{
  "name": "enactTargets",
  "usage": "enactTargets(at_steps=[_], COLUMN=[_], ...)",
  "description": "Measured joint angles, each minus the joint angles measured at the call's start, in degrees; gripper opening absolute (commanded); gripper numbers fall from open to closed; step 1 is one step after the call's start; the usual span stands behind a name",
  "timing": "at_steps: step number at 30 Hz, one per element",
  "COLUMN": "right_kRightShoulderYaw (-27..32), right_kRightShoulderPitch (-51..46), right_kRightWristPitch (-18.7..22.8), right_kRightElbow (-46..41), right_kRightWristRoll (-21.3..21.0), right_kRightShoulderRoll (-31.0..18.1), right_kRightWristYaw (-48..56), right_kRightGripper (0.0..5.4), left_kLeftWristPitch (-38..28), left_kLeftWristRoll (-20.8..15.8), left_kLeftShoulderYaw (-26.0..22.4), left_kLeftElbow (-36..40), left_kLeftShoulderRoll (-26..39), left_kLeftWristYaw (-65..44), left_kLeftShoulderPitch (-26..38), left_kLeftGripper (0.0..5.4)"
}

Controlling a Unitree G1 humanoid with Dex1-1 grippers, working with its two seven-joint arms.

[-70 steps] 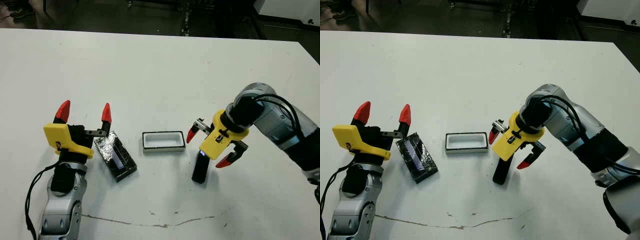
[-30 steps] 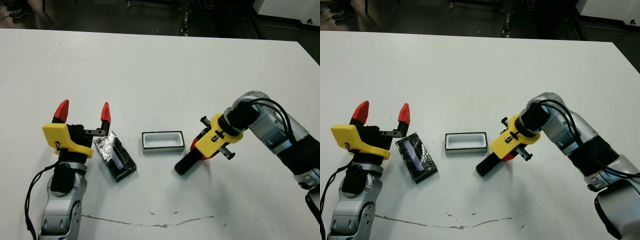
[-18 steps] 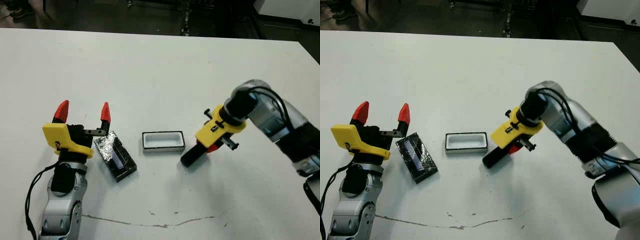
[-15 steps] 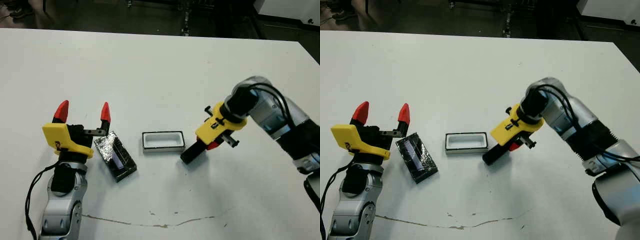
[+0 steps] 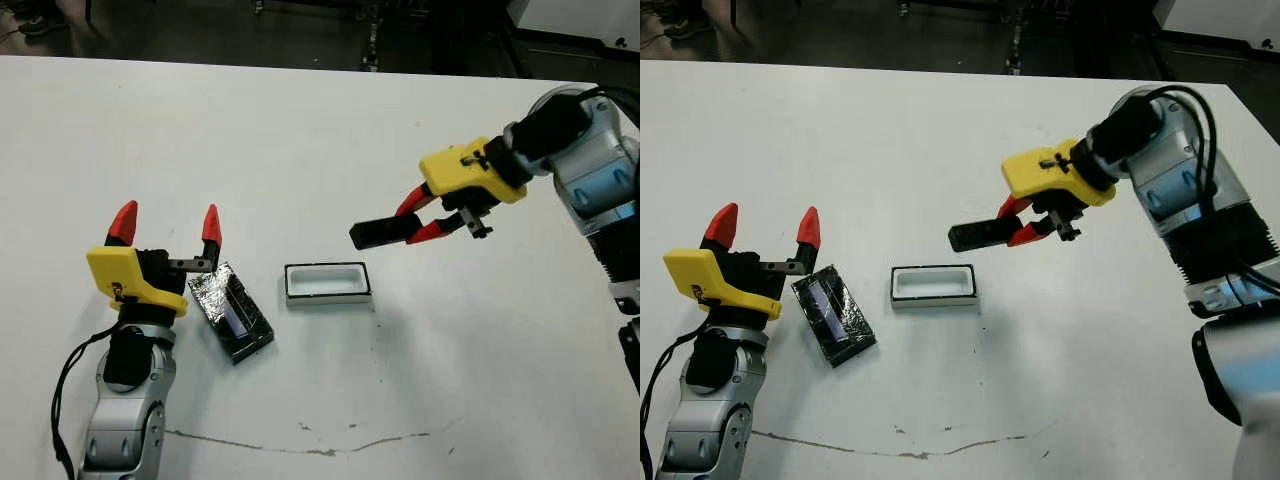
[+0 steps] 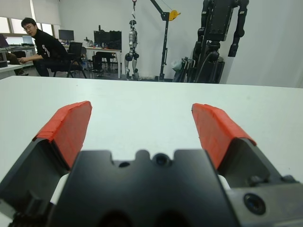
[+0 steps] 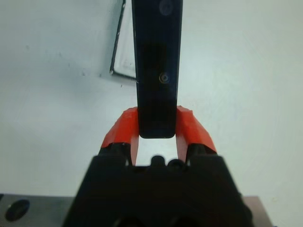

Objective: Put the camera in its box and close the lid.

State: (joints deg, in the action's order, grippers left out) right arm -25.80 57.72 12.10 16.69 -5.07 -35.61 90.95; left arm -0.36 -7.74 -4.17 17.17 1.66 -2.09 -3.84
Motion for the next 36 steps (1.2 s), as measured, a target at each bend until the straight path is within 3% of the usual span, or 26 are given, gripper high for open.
enactTargets(at_steps=[3,6,10,18,23,30,36], right_kRightShoulderYaw=[0.41,0.08,-2.94,-9.98,-12.93,-16.49,-18.44], right_kRightShoulderPitch=[-0.23,-0.96,-1.17,1.04,2.9,4.8,6.72], right_kRightWristPitch=[8.4,19.52,29.02,38.39,38.78,30.47,28.09], right_kRightElbow=[-3.54,-10.56,-18.18,-21.51,-21.71,-19.98,-14.02], right_kRightWristRoll=[-0.61,-2.63,-4.56,-7.89,-8.09,-9.23,-9.16], right_kRightShoulderRoll=[0.05,-0.05,-0.97,-0.88,-0.6,0.4,4.05], right_kRightWristYaw=[-2.99,-6.23,-6.83,-7.83,-7.87,-7.4,-4.44], right_kRightGripper=[1.67,1.67,1.67,1.67,1.67,1.67,1.67], left_kLeftWristPitch=[0.02,0.51,0.87,1.11,1.12,1.77,1.8], left_kLeftWristRoll=[0.06,0.04,0.1,0.09,0.15,-0.04,-0.12], left_kLeftShoulderYaw=[0.0,0.0,0.04,0.4,0.71,0.69,0.67], left_kLeftElbow=[0.09,0.26,0.51,0.92,0.94,1.21,1.33], left_kLeftShoulderRoll=[0.0,0.0,0.0,-0.44,-0.86,-0.95,-1.07], left_kLeftWristYaw=[0.12,0.14,0.37,0.78,1.18,1.3,1.32], left_kLeftShoulderPitch=[0.01,0.0,-0.01,-0.04,-0.15,-0.47,-0.6], left_kLeftGripper=[5.4,5.4,5.4,5.4,5.4,5.4,5.4])
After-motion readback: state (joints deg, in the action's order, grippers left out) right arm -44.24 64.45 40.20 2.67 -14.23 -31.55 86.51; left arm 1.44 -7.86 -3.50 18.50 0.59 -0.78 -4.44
